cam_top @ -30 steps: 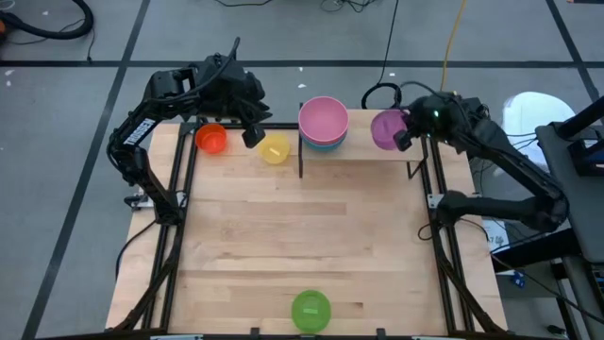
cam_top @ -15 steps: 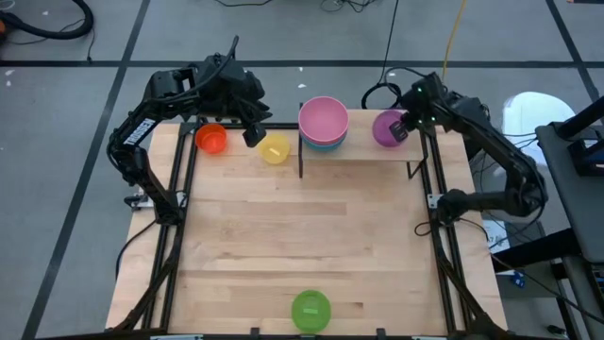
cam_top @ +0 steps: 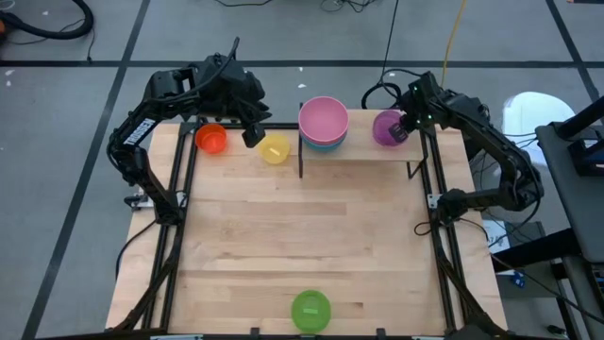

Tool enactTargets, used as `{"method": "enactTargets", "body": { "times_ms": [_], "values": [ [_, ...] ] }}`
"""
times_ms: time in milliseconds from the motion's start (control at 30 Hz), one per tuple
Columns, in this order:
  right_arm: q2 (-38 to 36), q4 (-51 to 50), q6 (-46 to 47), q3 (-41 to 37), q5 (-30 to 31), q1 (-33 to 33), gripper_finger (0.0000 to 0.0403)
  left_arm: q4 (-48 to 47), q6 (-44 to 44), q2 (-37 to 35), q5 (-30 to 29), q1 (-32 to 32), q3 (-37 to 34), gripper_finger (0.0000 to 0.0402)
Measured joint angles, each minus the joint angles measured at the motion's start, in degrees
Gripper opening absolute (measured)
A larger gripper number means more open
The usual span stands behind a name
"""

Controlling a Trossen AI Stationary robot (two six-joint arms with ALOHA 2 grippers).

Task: Place and stack bowls onto a shelf
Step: Put the purple bowl on the shelf, then stack the green bowl on top of the purple bowl on the shelf

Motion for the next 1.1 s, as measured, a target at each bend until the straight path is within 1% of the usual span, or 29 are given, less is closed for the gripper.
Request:
{"method": "enactTargets", "body": {
  "times_ms": [233,333,433,567,633,700,867,967,1100],
  "values": [
    [-1.25,0.06,-5.57,-0.07,0.04,0.07,0.0081,-0.98,2.29,0.0,-0.02,-0.02,0.0,0.0088],
    [-2.91,0.39,-6.41,-0.09,0.03,0.07,0.0102,-1.99,2.31,0.0,-0.84,-0.02,0.0,0.0088],
    [-5.65,1.68,-6.72,-0.09,-0.61,0.55,0.0114,-4.63,2.3,0.0,-1.22,-0.37,0.0,0.0088],
    [-10.73,4.36,-6.12,-0.09,-7.21,2.1,0.0118,-11.13,-1.32,0.16,-1.2,-2.13,-0.13,0.0088],
    [-13.34,5.72,-6.01,-0.09,-11.09,3.23,0.0118,-10.04,-4.38,0.22,-0.99,-3.92,-1.73,0.0088],
    [-15.75,7.47,-6.0,-0.09,-13.59,4.45,0.0118,-10.6,-5.17,0.34,0.47,-5.84,-2.8,0.0088],
    [-20.53,10.09,-6.09,-0.09,-17.11,7.55,0.0118,-10.33,-8.65,0.0,0.66,-11.64,-8.65,0.0088],
    [-22.75,10.46,-6.07,-0.09,-19.53,9.18,0.0118,-10.36,-13.73,0.28,0.68,-14.95,-13.32,0.0088],
    [-25.12,10.81,-4.87,-0.09,-20.2,11.41,0.0118,-10.43,-21.56,0.13,1.04,-19.47,-19.29,0.0088]
  ]
}}
